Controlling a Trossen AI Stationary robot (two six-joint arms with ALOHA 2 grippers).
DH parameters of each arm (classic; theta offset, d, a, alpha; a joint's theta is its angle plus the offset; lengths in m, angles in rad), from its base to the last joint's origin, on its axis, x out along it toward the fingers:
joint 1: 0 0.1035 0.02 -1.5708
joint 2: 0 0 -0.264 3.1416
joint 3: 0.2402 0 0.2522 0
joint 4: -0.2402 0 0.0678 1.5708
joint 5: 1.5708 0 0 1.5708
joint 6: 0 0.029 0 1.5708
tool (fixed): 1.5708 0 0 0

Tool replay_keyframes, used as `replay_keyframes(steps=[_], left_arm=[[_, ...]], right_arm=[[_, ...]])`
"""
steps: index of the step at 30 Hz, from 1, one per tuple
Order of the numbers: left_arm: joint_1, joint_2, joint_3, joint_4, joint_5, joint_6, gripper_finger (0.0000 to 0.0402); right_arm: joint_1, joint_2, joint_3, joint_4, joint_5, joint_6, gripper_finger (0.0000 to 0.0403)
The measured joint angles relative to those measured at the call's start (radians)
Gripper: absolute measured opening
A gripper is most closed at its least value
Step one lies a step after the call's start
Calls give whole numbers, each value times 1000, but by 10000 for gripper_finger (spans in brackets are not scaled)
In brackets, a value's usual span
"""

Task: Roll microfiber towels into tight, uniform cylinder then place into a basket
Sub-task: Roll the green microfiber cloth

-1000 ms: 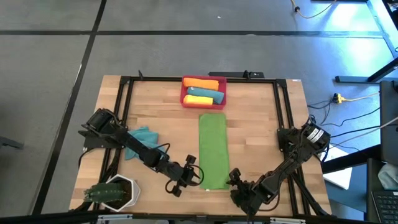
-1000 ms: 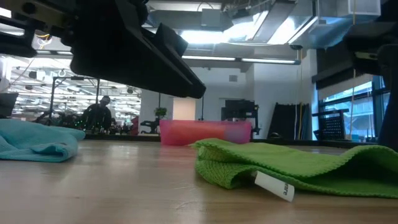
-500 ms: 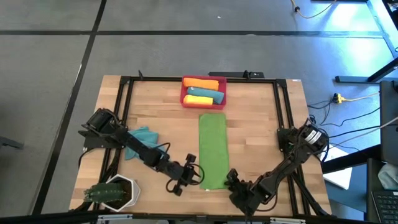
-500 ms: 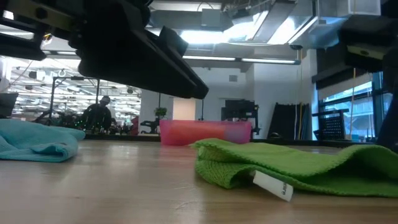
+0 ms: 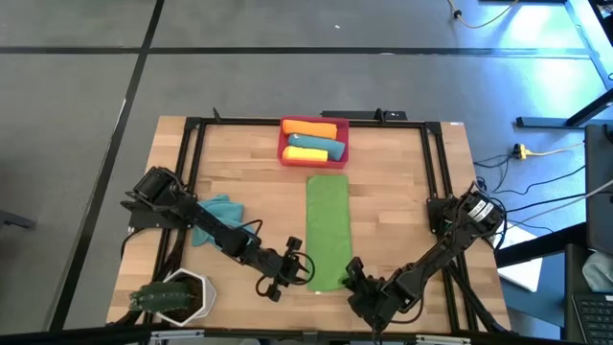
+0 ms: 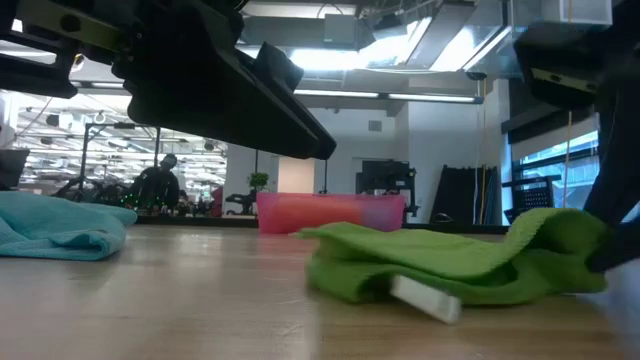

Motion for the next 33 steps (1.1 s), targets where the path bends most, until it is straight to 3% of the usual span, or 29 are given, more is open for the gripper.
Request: replay_keyframes(steps=[5,16,33], left_arm=[[-3,0,0,-3,3,0,101],[-52,0,0,-115,-5,-27,101],[-77,0,0,-179,-83,-52,101]], right_arm=[[1,0,53,-8,-2,29,8],[-31,-1,216,-281,55,377,4],[-164,-7,274,-485,48,600,2]])
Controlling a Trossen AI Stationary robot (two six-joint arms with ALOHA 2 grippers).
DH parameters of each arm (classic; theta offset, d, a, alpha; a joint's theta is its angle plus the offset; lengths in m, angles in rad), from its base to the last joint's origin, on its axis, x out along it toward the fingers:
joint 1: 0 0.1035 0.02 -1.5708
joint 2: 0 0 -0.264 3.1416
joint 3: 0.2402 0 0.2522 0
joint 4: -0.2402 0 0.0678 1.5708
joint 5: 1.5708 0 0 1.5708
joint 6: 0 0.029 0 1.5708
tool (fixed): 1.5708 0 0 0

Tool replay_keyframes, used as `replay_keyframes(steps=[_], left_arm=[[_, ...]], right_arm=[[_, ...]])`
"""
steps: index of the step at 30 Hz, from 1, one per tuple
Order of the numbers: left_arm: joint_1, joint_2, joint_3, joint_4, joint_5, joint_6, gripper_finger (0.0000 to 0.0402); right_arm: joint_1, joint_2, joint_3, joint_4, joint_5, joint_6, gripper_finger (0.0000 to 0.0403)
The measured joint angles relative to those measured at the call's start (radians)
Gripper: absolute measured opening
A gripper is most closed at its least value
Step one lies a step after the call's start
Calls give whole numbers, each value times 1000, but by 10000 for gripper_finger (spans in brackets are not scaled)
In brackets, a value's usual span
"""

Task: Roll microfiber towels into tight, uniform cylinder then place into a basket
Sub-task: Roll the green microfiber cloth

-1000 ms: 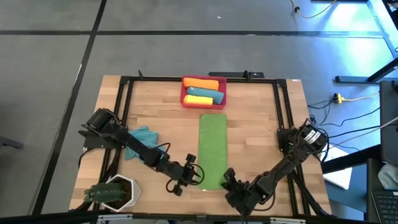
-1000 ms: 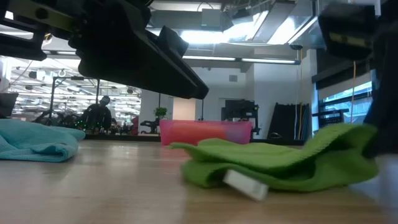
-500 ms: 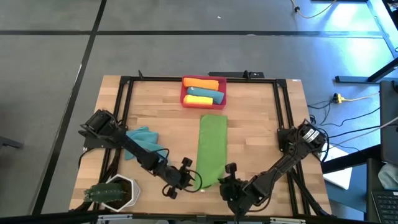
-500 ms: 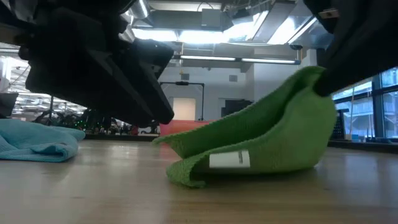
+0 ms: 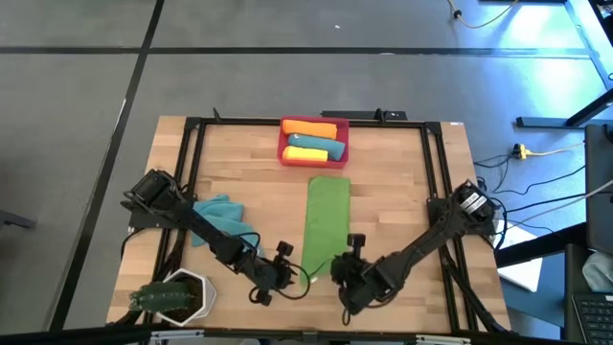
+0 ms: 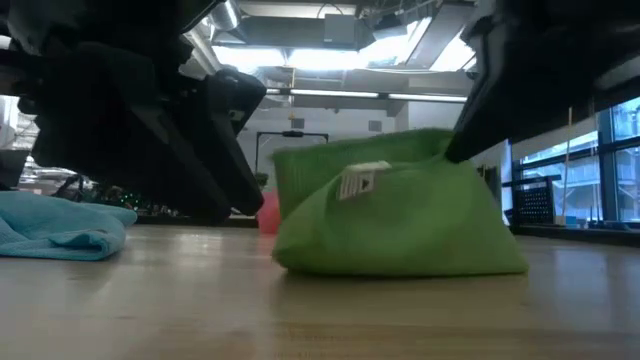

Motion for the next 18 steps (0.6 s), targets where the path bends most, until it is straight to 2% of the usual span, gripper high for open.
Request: replay_keyframes(steps=[7,11,18], left_arm=[[1,0,0,-5,-73,-3,101],[13,0,0,-4,-77,-40,106],[23,0,0,14,-144,-52,177]], right_arm=[[-40,-50,0,-31,-28,21,2],[-48,-77,0,-46,-40,29,2],[-66,-82,0,-45,-72,29,2]])
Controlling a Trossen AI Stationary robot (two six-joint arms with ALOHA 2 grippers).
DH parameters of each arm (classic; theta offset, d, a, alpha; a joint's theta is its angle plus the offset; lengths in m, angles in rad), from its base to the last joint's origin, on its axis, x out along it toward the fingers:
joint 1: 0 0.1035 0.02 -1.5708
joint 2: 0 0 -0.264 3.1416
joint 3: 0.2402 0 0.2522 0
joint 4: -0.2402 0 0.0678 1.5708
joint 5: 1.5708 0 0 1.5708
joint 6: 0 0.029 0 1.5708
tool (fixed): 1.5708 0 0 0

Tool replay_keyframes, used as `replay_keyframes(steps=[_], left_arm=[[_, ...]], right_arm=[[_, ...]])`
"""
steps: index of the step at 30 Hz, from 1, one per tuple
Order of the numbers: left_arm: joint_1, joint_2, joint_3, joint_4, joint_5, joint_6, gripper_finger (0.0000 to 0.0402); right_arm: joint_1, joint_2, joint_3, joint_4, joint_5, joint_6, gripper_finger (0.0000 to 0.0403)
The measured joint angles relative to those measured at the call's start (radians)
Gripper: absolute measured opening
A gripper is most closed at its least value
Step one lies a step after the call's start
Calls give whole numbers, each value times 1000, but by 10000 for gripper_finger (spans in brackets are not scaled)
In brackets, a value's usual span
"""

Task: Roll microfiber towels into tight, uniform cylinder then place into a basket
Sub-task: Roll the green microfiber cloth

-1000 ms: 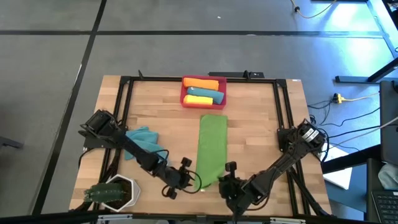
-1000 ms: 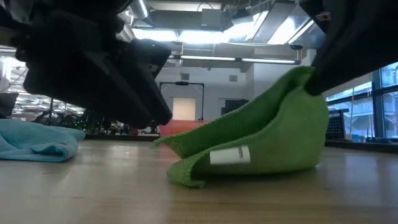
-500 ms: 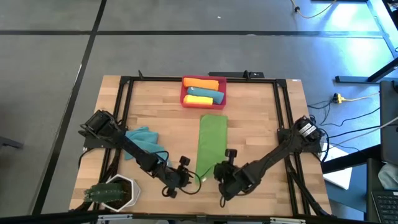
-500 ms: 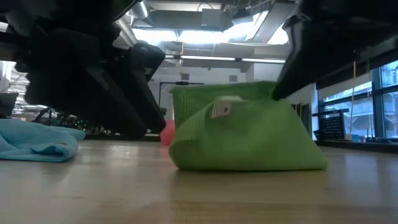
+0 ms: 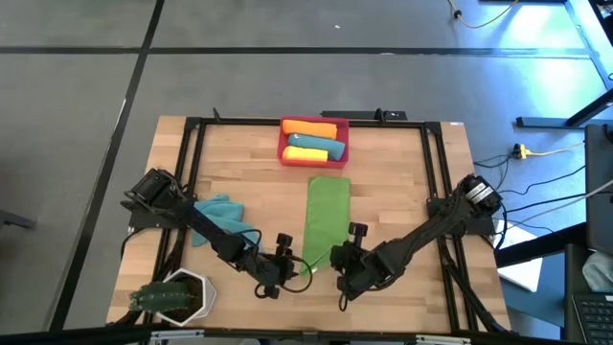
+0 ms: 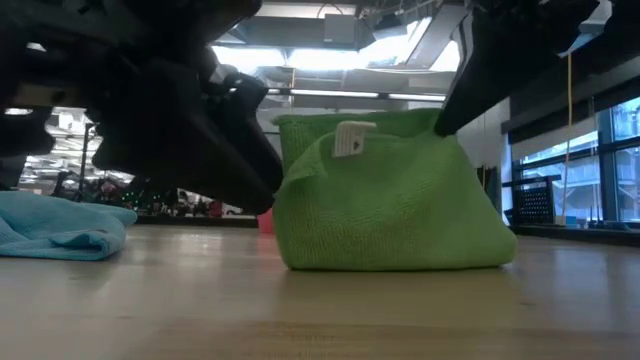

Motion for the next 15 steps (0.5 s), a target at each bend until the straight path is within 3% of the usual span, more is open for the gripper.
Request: replay_keyframes(steps=[9,15], left_arm=[[-25,27,1,28,-14,4,238],[-59,122,0,172,-172,9,237]], right_arm=[[-23,0,0,0,-30,-2,2],[-26,0,0,-2,-33,-1,2]])
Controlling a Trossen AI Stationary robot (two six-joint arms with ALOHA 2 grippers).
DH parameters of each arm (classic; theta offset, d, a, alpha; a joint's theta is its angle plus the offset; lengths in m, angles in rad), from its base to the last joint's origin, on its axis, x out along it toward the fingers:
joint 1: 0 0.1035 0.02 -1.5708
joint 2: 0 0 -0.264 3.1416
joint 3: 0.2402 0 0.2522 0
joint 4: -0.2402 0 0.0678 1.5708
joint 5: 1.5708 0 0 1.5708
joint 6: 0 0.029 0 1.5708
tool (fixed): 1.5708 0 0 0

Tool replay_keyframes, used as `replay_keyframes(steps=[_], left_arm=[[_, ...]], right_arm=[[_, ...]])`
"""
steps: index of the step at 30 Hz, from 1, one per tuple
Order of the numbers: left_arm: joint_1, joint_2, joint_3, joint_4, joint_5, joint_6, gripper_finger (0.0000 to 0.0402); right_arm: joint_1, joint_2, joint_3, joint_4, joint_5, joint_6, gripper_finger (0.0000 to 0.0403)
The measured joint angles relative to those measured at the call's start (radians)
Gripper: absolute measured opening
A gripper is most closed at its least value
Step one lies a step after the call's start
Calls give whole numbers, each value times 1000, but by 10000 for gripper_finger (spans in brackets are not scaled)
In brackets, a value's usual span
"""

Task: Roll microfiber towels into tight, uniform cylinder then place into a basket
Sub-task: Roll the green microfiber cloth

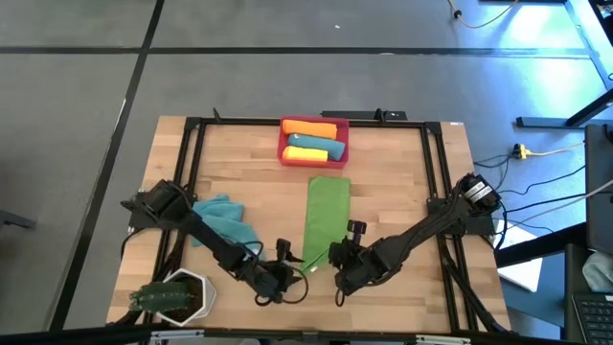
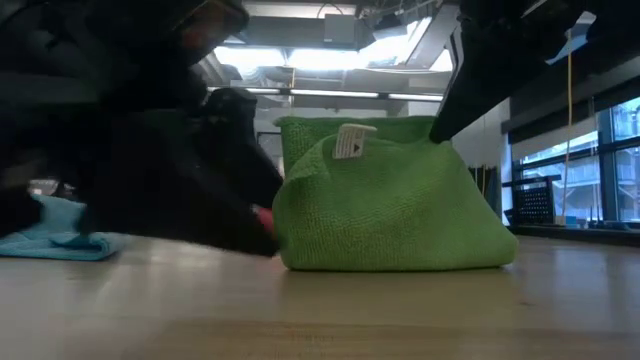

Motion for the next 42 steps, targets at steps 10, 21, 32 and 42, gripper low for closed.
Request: replay_keyframes(steps=[10,21,32,42], left_arm=[[-19,17,0,85,-176,69,236],[-60,13,1,145,-296,173,201],[-50,13,1,168,-305,188,74],[-70,13,33,201,-254,258,1]], right_arm=[[-3,0,0,-8,-21,0,2],[-3,0,0,-54,-40,28,2],[-2,0,-1,-53,-66,34,2],[38,0,-1,-53,-187,49,2]])
